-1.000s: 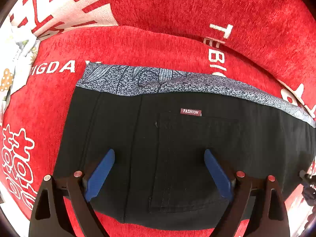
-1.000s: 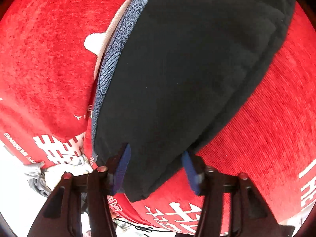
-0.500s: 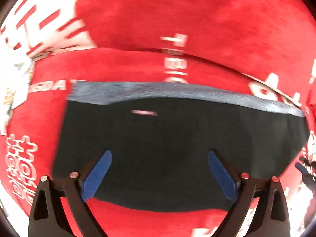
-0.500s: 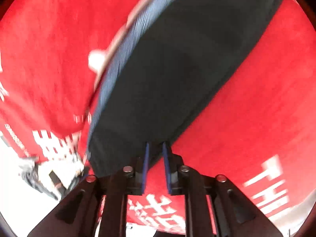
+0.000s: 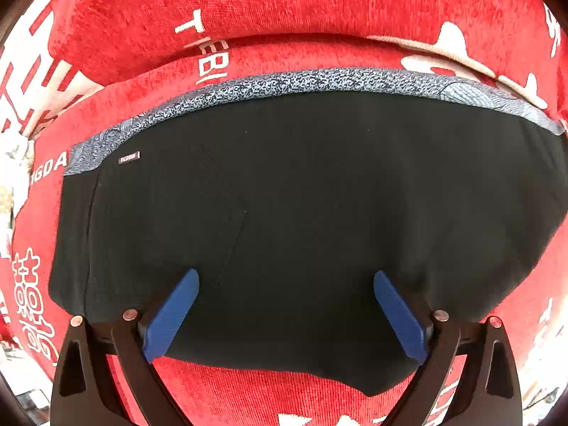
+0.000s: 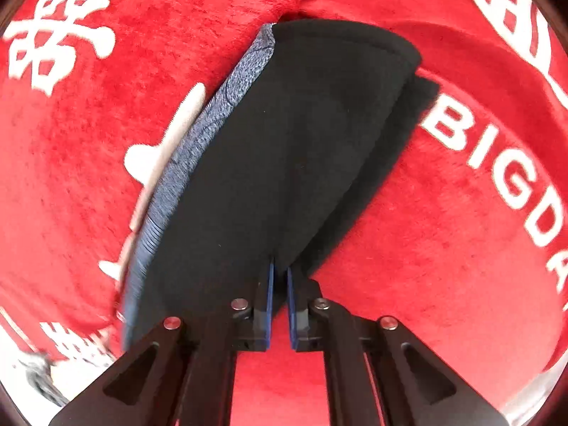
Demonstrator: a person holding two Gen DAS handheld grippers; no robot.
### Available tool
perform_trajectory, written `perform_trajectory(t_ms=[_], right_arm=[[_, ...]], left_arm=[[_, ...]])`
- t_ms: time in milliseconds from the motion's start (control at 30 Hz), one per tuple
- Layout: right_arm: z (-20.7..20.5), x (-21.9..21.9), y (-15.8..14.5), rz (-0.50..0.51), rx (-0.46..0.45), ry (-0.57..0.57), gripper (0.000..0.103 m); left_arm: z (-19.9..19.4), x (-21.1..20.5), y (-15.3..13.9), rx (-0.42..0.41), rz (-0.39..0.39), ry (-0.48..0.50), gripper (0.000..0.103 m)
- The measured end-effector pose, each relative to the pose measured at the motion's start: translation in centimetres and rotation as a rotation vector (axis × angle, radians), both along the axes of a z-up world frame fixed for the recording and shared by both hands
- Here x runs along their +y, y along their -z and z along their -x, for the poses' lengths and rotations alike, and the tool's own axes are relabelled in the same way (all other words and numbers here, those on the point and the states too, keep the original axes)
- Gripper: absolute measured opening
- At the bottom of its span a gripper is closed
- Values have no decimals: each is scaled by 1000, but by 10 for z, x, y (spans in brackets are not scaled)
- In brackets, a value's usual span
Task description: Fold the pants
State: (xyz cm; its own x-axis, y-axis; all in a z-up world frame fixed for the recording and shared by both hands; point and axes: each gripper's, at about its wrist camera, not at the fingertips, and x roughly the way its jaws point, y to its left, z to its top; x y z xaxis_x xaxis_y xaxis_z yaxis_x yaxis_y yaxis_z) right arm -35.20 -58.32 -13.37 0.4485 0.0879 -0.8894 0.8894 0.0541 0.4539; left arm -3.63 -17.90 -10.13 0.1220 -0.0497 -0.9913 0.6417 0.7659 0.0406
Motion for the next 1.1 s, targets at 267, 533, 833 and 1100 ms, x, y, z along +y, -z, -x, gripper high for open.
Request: perform_trajectory(t_ms=[267,533,833,1100], right_arm=[[34,-38,-35,69,-49,64,11],[-108,-13,-17,-5,-218,-440,17],[-80,-74,16,90,-83,-308,7],[-53,-42,-29,90,-41,-486,52]], left_arm=[[-14,-28,-34,13,56,-73,99],[-20,-148,-15,-3,110,-57,99],[-32,-146,-14,-86,32,-172,99],[23,-81,-32,16,-29,-228,99]])
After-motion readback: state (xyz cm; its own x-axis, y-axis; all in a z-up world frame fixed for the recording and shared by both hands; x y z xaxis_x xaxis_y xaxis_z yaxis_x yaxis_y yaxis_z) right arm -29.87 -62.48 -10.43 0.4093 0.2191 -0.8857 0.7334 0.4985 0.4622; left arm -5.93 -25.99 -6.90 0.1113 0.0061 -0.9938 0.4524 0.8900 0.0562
